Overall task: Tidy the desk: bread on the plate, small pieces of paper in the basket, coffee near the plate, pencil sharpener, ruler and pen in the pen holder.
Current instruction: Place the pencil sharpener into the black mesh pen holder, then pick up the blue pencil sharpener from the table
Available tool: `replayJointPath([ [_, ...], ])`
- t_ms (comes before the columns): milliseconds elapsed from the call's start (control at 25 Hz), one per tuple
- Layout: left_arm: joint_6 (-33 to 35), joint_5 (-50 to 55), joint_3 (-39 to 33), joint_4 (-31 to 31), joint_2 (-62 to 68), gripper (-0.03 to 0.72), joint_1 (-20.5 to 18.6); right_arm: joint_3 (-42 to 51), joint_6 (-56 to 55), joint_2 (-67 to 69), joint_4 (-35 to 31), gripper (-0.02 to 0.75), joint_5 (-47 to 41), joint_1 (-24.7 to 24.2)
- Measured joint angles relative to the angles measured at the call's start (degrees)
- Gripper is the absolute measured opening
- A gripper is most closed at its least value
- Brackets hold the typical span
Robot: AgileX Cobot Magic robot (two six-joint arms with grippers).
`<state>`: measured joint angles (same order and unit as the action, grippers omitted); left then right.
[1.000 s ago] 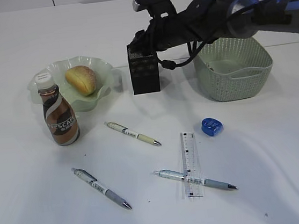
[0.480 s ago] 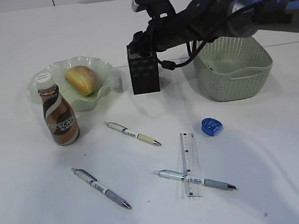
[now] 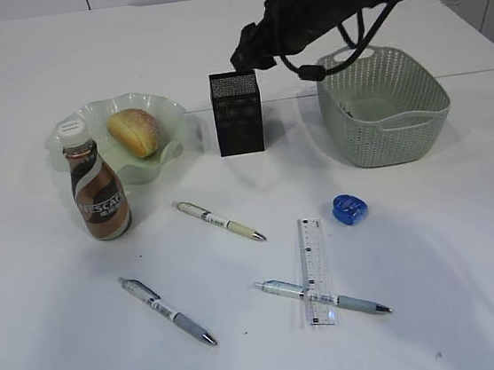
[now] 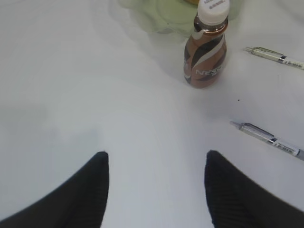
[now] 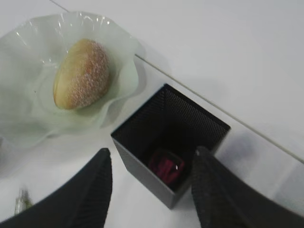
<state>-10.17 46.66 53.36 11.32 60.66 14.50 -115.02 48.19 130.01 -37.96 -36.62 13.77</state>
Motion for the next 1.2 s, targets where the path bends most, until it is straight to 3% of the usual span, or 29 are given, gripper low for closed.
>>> replayJointPath([
  [40,0.0,0.0,0.0,0.0,0.0,0.442,0.0,0.0,-4.7,-1.8,6.0,0.426,-3.5,-0.4],
  [80,0.0,0.0,0.0,0.0,0.0,0.438,0.0,0.0,-4.7,-1.8,6.0,0.426,-3.5,-0.4],
  [160,0.0,0.0,0.0,0.0,0.0,0.431,0.0,-0.2,-12.9,-3.8,15.4,0.425,-10.6,-0.6],
  [200,0.0,0.0,0.0,0.0,0.0,0.43,0.0,-0.2,-12.9,-3.8,15.4,0.425,-10.6,-0.6],
  [240,0.0,0.0,0.0,0.0,0.0,0.43,0.0,-1.0,-16.4,-4.5,19.3,0.426,-15.8,-0.6],
  [400,0.0,0.2,0.0,0.0,0.0,0.428,0.0,-4.1,-22.4,-5.1,24.9,0.425,-28.7,-0.6],
  [520,0.0,0.5,0.0,0.0,0.0,0.429,0.0,-5.7,-24.2,-5.2,27.0,0.426,-33.2,-0.6],
  [1200,0.0,2.3,0.0,0.0,0.0,0.429,0.0,-5.9,-33.2,-5.4,32.4,0.425,-34.2,0.7],
])
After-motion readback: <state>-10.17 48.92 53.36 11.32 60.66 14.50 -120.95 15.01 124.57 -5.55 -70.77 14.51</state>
